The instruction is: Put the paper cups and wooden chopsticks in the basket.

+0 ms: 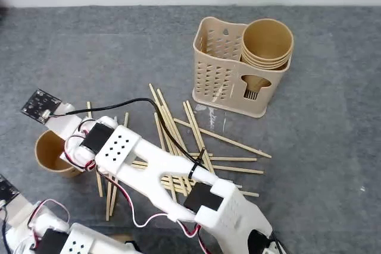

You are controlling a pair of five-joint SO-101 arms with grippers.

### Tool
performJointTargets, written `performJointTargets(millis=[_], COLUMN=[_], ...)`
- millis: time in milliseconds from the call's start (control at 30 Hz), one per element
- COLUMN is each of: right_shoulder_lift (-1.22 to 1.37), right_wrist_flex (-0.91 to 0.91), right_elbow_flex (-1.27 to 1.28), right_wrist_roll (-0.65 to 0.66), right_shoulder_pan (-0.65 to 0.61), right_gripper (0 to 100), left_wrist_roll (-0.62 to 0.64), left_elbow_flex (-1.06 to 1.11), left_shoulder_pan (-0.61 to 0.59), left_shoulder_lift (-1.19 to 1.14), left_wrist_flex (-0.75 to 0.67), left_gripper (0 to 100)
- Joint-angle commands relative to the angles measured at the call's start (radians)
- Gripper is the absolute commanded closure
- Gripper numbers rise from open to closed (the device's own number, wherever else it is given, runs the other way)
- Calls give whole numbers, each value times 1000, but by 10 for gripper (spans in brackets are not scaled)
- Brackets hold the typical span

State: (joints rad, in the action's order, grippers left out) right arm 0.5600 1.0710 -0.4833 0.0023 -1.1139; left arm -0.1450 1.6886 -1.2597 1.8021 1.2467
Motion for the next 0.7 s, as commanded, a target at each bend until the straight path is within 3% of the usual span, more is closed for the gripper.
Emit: performJointTargets(millis=[0,500,667], right_shoulder_lift=[-24,-193,-309], right_wrist_flex=[-2,407,553], right_elbow_flex=[-11,-342,-456], right_wrist_roll=[-2,0,81], right_shoulder_pan=[18,166,242], right_gripper=[987,990,990], left_wrist_roll=[-6,-6,-6], left_elbow_flex=[-5,-5,-5], left_shoulder_pan=[-8,-8,-8], left_shoulder_lift=[15,14,14], left_wrist_flex=[-12,-12,-12], left_gripper=[985,985,985])
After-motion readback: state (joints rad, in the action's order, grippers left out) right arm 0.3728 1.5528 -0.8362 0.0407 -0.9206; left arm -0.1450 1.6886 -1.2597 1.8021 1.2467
